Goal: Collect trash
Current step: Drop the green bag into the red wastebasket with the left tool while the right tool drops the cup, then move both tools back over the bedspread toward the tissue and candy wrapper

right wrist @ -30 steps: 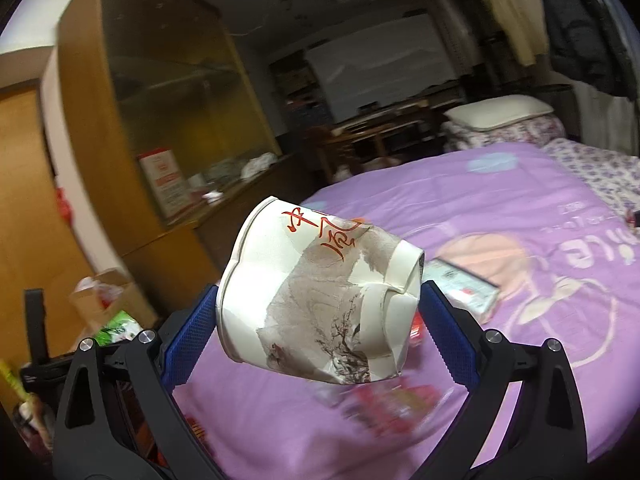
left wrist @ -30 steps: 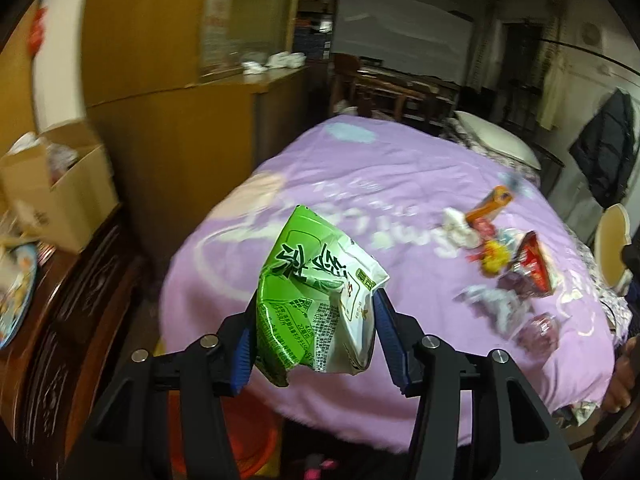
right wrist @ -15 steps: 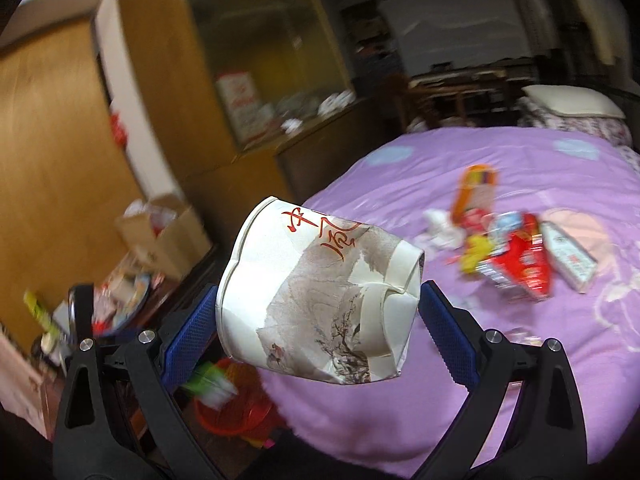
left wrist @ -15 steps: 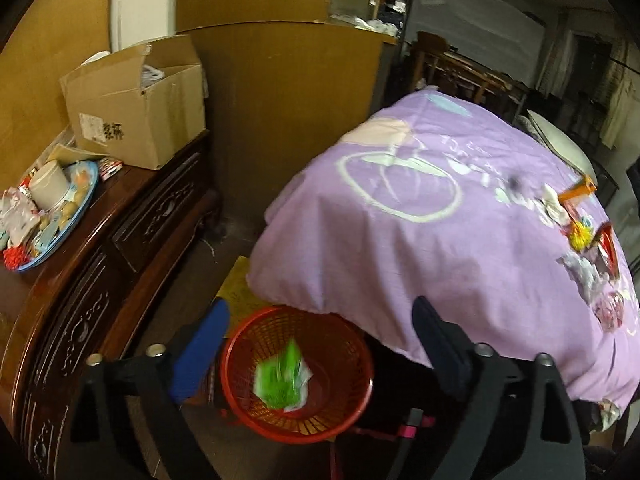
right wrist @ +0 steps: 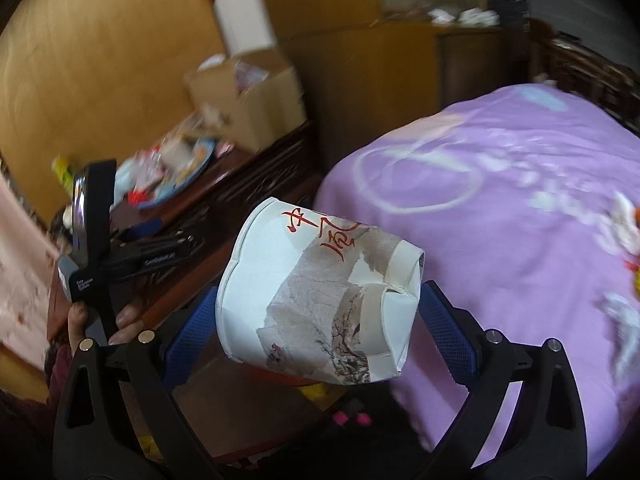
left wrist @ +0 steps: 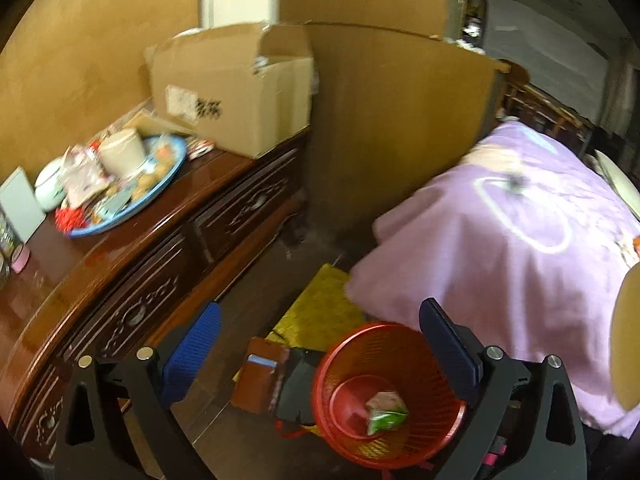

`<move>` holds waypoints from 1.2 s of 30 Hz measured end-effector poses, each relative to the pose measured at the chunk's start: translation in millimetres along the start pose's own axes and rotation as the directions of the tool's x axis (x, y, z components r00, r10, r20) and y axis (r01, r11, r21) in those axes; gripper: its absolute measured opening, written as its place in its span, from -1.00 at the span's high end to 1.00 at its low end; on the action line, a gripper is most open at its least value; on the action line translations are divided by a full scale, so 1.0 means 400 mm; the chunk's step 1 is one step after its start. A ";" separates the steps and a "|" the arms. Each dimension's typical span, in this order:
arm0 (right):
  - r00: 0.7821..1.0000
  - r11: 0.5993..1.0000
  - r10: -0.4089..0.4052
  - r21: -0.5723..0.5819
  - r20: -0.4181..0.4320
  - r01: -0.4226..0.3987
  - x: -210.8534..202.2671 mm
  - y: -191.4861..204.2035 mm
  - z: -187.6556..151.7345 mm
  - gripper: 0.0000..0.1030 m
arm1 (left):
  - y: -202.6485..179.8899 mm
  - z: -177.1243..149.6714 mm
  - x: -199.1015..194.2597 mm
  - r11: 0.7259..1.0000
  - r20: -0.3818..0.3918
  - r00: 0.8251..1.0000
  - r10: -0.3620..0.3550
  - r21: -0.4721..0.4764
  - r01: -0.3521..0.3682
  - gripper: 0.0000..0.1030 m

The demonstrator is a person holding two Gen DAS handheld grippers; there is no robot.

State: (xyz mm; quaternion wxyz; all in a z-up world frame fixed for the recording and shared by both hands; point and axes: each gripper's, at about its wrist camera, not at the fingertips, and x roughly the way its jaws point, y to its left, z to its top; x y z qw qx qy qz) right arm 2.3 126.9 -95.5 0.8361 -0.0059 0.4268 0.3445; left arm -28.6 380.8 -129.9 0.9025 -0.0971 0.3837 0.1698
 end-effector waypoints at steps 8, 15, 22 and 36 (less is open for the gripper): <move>0.990 0.998 0.067 0.023 -0.122 -0.065 0.141 0.034 0.014 -0.85 | 0.074 -0.033 0.062 0.998 -0.050 0.997 0.050 -0.031 -0.052 -0.89; 0.993 0.997 0.052 0.061 -0.110 -0.045 0.130 0.009 0.009 -0.85 | 0.072 -0.042 0.077 0.999 -0.072 0.997 0.022 -0.045 -0.025 -0.89; 0.999 0.998 0.001 0.059 -0.050 0.002 0.060 -0.010 -0.005 -0.85 | 0.003 -0.028 0.024 1.000 -0.037 0.999 -0.027 0.005 0.027 -0.89; 0.982 0.977 -0.153 0.168 0.111 0.133 -0.185 -0.126 -0.094 -0.85 | -0.211 -0.028 -0.131 0.973 0.023 0.990 -0.138 0.188 0.131 -0.89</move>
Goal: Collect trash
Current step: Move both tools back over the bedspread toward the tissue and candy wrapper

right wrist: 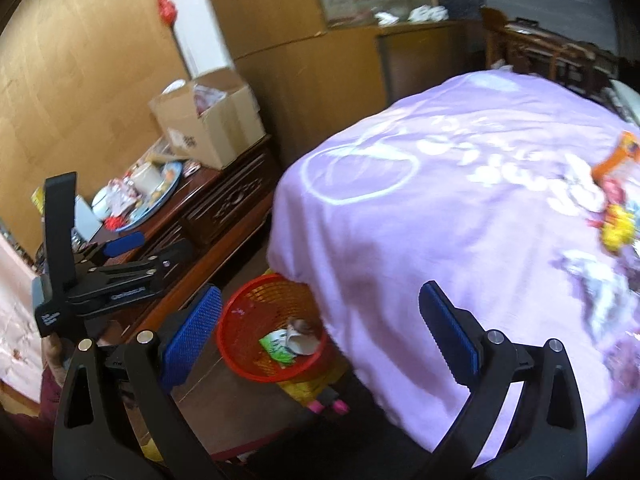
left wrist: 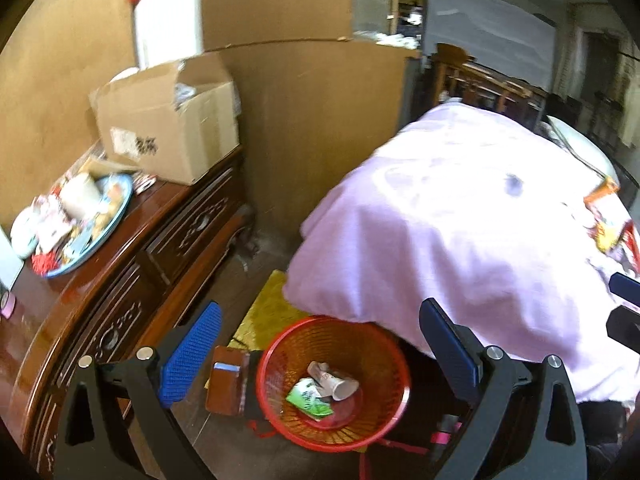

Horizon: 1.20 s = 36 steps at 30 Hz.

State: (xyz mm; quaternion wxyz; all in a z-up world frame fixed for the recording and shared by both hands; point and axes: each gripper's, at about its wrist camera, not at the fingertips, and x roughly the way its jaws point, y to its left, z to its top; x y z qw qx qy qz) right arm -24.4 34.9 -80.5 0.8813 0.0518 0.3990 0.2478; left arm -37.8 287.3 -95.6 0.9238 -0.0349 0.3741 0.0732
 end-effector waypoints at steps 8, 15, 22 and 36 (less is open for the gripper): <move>0.988 0.991 -0.126 0.060 0.089 0.121 -0.133 -0.136 -0.048 -0.87 | -0.183 0.007 -0.069 0.988 0.019 0.998 -0.060 0.143 0.056 -0.89; 0.959 0.958 -0.261 0.150 0.113 0.243 -0.223 -0.326 -0.110 -0.87 | -0.376 0.014 -0.079 0.954 -0.031 0.984 -0.178 0.240 0.180 -0.89; 0.881 0.837 -0.469 0.350 0.064 0.420 -0.262 -0.585 -0.206 -0.87 | -0.615 0.011 -0.023 0.891 -0.115 0.955 -0.275 0.341 0.298 -0.89; 0.799 0.731 -0.601 0.380 -0.033 0.566 -0.207 -0.725 -0.278 -0.89 | -0.932 0.024 0.171 0.806 -0.265 0.874 -0.408 0.344 0.481 -0.89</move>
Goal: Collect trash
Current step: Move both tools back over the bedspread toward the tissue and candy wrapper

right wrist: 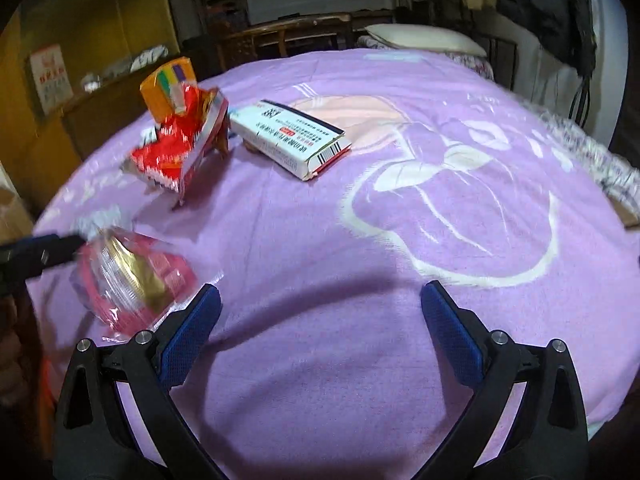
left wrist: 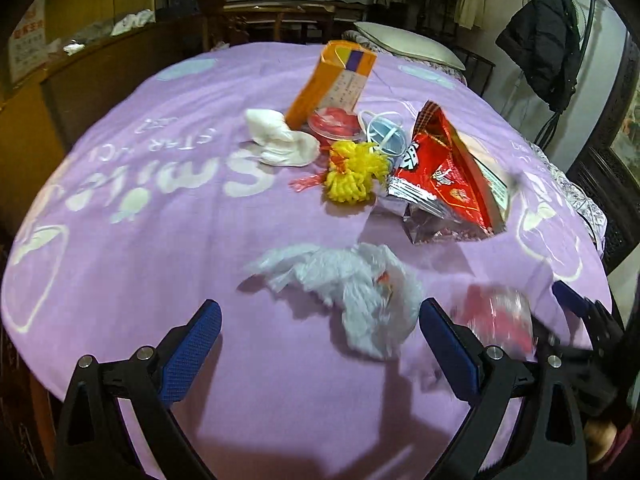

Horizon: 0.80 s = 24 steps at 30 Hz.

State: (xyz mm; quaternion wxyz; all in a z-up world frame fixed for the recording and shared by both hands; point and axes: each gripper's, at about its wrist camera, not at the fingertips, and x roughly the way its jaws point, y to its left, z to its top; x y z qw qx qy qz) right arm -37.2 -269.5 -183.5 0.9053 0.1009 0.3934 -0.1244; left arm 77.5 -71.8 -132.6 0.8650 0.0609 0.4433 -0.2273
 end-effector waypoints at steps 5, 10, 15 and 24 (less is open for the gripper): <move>1.000 1.000 -0.008 -0.017 0.019 0.009 0.000 0.004 -0.007 -0.89 | 0.021 0.010 0.066 0.999 -0.026 0.999 0.018 -0.027 -0.019 -0.89; 1.000 0.999 -0.005 -0.031 0.018 0.006 -0.004 0.000 -0.013 -0.89 | 0.087 0.020 0.044 0.989 0.014 0.988 0.151 -0.012 -0.151 -0.91; 1.000 0.999 -0.001 -0.037 0.014 0.002 -0.002 0.005 -0.007 -0.90 | 0.180 0.027 -0.016 0.982 0.035 0.986 0.161 -0.105 -0.157 -0.89; 1.000 0.999 0.006 -0.047 0.003 -0.006 -0.004 0.004 -0.005 -0.89 | 0.080 0.015 -0.016 0.998 0.072 0.995 0.066 0.012 -0.067 -0.89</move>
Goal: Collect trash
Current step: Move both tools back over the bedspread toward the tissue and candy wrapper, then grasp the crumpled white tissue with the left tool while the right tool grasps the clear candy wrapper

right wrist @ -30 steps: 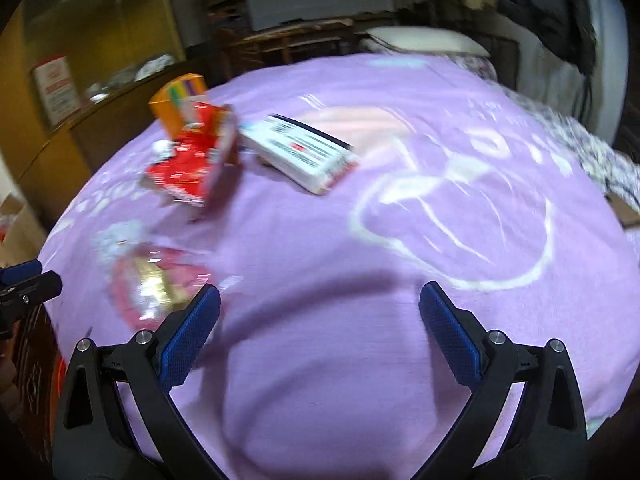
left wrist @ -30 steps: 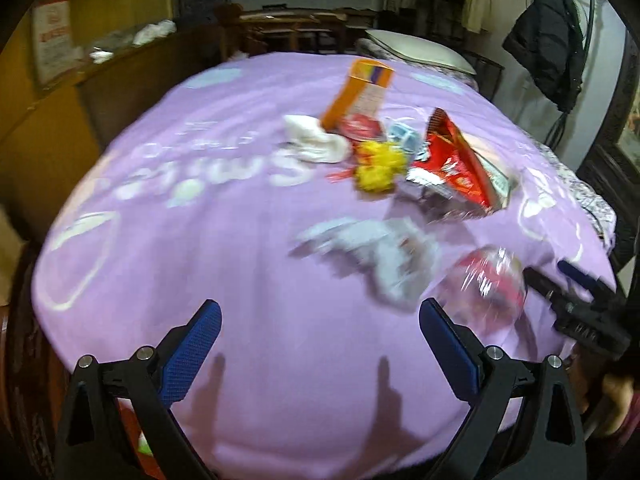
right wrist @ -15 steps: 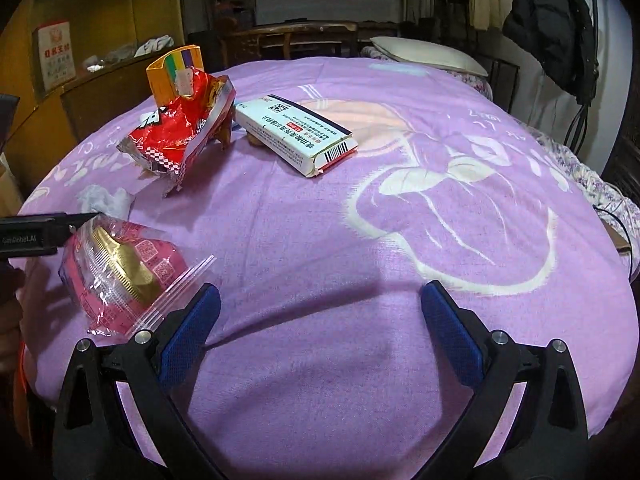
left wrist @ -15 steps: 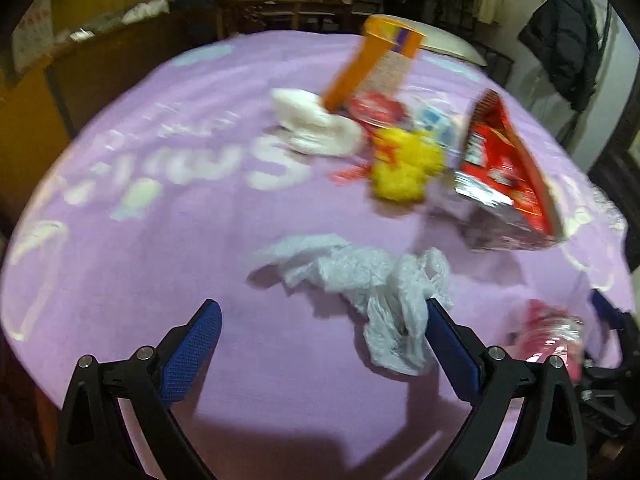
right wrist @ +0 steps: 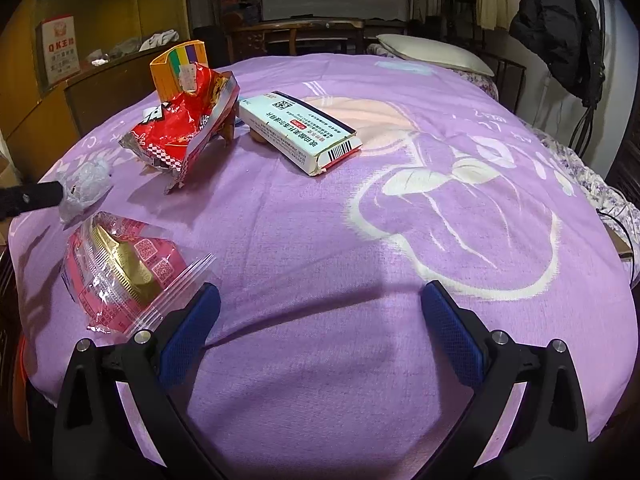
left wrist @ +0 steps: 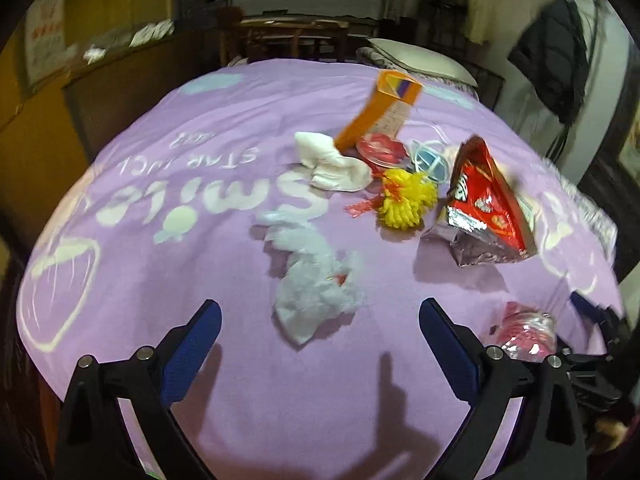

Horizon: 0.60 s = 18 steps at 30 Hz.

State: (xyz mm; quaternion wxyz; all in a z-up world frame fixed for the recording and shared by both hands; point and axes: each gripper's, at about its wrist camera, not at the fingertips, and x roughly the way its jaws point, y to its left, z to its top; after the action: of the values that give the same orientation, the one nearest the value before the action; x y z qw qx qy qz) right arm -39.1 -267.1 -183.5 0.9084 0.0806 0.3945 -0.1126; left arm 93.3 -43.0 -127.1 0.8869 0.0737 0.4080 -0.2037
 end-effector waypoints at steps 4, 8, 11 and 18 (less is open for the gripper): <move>1.000 1.000 0.003 -0.002 0.001 -0.003 0.001 -0.001 0.001 -0.90 | 0.007 0.012 0.046 0.998 0.002 0.999 0.054 -0.013 -0.054 -0.89; 1.000 1.000 0.004 -0.006 0.008 -0.004 0.001 -0.001 0.000 -0.90 | 0.041 0.012 0.100 0.996 -0.026 0.997 0.077 -0.034 -0.078 -0.89; 1.000 1.000 0.007 -0.011 0.010 -0.007 0.001 -0.001 -0.001 -0.90 | 0.065 -0.013 0.116 0.996 -0.016 0.997 0.080 -0.043 -0.081 -0.91; 0.994 0.992 0.105 0.075 0.006 -0.105 -0.028 -0.034 0.016 -0.89 | 0.055 -0.035 0.111 0.995 0.049 0.994 0.101 -0.026 -0.100 -0.91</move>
State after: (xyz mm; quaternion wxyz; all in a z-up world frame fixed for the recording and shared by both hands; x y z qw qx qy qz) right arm -45.6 -280.0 -171.6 0.9098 0.1353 0.3842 -0.0796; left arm 118.8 -32.3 -170.4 0.9068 0.0786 0.3839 -0.1556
